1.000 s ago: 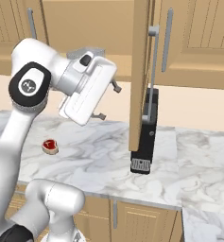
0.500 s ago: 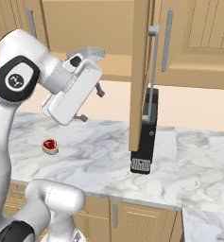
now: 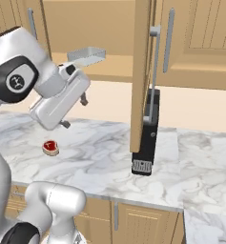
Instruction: Retrieve the tupperware from the cabinet, then place the raw meat into the tupperware to avoid contamination.
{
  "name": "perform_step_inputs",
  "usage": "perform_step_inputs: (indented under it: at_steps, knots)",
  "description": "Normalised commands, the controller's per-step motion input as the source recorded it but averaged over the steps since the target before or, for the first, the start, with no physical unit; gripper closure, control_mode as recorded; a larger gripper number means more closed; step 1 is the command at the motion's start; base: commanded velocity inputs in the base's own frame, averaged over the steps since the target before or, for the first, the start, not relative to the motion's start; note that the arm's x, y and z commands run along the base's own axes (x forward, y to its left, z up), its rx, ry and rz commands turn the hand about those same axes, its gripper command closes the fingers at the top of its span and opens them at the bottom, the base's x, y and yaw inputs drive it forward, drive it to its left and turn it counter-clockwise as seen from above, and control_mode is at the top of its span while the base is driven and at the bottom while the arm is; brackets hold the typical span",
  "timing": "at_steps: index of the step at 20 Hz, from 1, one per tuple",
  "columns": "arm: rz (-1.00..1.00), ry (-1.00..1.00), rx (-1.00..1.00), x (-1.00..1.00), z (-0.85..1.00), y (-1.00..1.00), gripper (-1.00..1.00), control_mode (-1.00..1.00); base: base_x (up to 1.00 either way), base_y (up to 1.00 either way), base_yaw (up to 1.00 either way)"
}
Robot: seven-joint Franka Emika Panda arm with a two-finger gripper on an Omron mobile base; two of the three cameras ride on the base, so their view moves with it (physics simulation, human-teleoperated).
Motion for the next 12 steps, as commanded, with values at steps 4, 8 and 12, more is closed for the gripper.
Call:
perform_step_inputs:
  at_steps: [4,8,12]
  knots:
    - [0.18,-0.02,0.22,0.00,-0.25,0.47,-1.00,-1.00,0.00,0.00,0.00]
    - [0.17,-0.07,0.21,0.02,-0.17,0.46,-1.00,-1.00,0.00,0.00,0.00]
    - [0.16,-0.08,0.22,0.10,-0.09,0.42,-1.00,-1.00,0.00,0.00,0.00]
